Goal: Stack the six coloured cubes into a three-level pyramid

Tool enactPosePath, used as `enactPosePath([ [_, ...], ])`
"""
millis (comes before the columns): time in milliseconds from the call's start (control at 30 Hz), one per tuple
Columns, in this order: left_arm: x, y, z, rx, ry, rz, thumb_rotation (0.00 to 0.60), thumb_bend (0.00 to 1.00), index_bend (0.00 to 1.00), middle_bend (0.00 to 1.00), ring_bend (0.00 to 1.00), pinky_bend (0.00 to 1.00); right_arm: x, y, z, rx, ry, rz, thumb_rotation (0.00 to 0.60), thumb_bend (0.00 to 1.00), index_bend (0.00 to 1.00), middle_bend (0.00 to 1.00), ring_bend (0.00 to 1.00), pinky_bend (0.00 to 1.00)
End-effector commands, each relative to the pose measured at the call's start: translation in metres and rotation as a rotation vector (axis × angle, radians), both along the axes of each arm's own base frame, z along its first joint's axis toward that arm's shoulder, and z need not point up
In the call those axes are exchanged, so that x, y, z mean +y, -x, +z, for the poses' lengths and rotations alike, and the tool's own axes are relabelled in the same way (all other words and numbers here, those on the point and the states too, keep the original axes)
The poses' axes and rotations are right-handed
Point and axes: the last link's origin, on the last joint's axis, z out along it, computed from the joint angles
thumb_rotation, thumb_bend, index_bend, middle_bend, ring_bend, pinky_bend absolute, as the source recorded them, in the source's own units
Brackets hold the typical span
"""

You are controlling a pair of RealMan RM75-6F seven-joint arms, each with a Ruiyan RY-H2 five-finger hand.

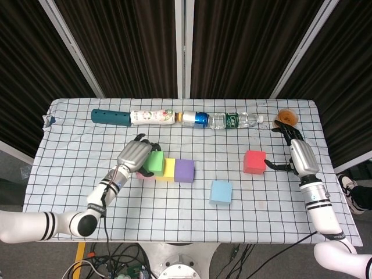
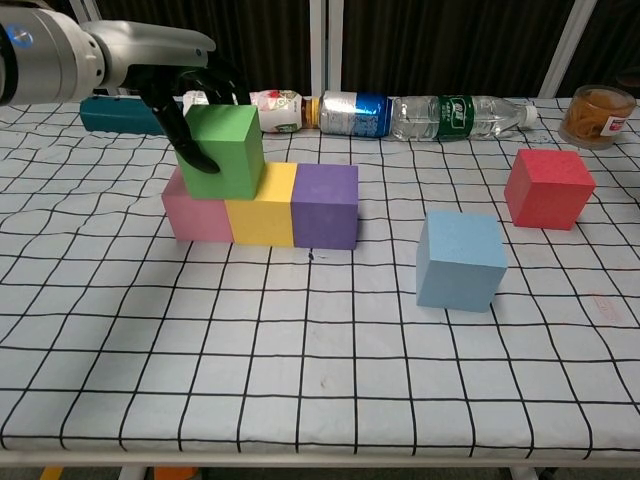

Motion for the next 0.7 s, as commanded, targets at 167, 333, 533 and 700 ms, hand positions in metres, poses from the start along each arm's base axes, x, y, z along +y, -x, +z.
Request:
enactPosePath([
  [167, -0.001, -0.001, 0.000, -0.009, 0.004, -0.007, 0.600, 0.11, 0.14, 0.22, 0.12, 0.07, 0.000, 0.001, 0.001, -0.002, 0.001, -0.002, 0.600, 0.11, 0.03, 0.20, 0.01, 0.00],
  [333, -0.005, -0.003, 0.004, -0.030, 0.002, -0.015, 0.600, 0.11, 0.11, 0.17, 0.09, 0.07, 0.001, 0.001, 0.003, 0.001, 0.004, -0.004, 0.600, 0.11, 0.03, 0.20, 0.01, 0.00],
  [533, -0.011, -0.001, 0.027, -0.103, -0.036, -0.021, 0.600, 0.11, 0.10, 0.15, 0.06, 0.06, 0.007, 0.007, 0.003, 0.041, -0.030, -0.013, 0.600, 0.13, 0.03, 0.20, 0.01, 0.00],
  [700, -0.012, 0.020, 0.058, -0.144, -0.128, -0.004, 0.600, 0.11, 0.10, 0.15, 0.06, 0.06, 0.012, 0.020, 0.001, 0.154, -0.071, -0.051, 0.600, 0.17, 0.03, 0.21, 0.01, 0.00],
])
